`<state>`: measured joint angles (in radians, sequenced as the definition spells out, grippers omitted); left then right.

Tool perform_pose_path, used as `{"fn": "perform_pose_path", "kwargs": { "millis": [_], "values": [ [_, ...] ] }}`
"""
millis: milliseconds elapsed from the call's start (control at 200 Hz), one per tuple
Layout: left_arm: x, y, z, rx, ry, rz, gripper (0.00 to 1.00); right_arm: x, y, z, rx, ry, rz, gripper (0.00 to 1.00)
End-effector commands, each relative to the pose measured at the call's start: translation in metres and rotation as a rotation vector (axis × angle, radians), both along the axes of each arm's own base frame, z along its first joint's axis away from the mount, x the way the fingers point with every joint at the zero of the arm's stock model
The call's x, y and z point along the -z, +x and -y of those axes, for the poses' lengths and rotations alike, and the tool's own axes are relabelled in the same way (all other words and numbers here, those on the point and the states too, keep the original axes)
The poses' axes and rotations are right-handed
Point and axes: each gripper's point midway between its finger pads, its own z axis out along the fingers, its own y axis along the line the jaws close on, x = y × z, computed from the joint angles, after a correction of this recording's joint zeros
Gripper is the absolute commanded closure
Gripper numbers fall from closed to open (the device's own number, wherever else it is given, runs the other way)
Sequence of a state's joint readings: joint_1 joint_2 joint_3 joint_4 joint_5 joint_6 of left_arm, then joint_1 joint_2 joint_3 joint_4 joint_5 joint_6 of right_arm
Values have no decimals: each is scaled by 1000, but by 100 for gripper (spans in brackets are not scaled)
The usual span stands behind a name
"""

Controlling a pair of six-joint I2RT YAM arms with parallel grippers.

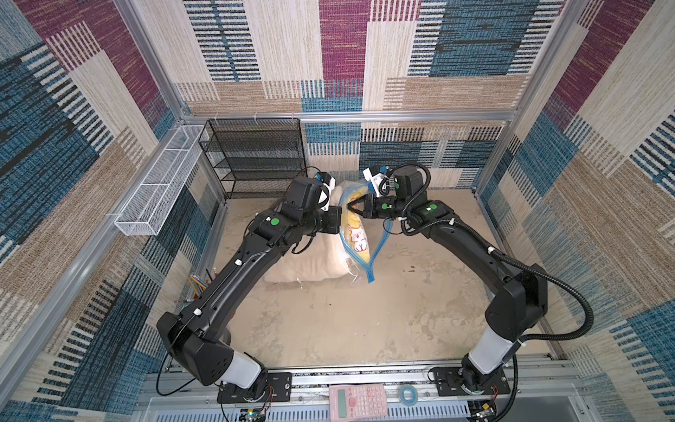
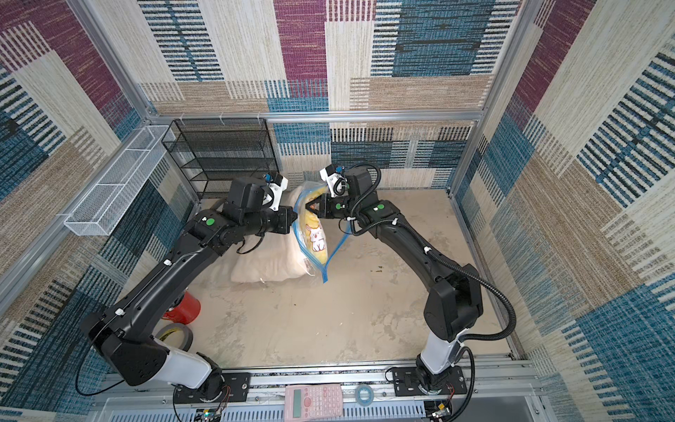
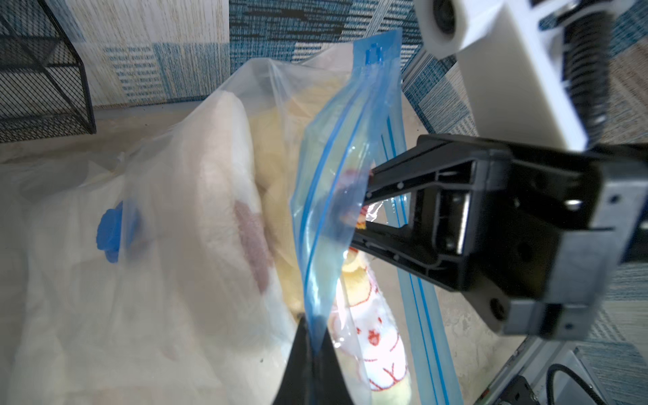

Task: Take the blanket out of the vacuum bag
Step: Take out the blanket from the vacuum bag.

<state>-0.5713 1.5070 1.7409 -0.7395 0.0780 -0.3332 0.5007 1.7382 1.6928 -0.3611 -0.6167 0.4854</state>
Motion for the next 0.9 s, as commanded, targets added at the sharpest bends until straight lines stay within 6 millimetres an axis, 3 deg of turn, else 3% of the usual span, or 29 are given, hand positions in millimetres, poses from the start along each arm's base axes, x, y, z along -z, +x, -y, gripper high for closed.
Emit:
{"fn": "perform_pose_path", "kwargs": {
  "millis": [0, 110, 195, 291, 386, 481, 671, 786, 897],
  "values": [
    [-13, -2, -7, -18, 18, -18, 100, -30, 6, -4, 6, -2, 49, 100],
    [-44, 0, -9, -32, -5, 12, 100, -80, 15, -13, 7, 7, 112, 100],
    [-69, 0, -10, -32, -32, 40, 100, -130, 16, -19, -20, 59, 190, 100],
    [-93, -2, -12, -27, -53, 77, 100, -179, -4, -29, -150, 185, 289, 100],
    [-109, -5, -17, -44, -70, 108, 100, -204, -24, -33, -254, 273, 362, 100],
    [-115, -7, -22, -55, -77, 122, 100, -219, -24, -24, -188, 280, 445, 100],
    [-110, 1, -38, -138, -40, 128, 100, -222, -26, -18, -160, 252, 476, 100],
    [-105, 9, -47, -180, -19, 120, 100, -217, -9, -7, -40, 195, 483, 100],
    [-99, 15, -43, -175, -17, 103, 100, -217, -29, -16, -179, 241, 486, 100]
  ]
}}
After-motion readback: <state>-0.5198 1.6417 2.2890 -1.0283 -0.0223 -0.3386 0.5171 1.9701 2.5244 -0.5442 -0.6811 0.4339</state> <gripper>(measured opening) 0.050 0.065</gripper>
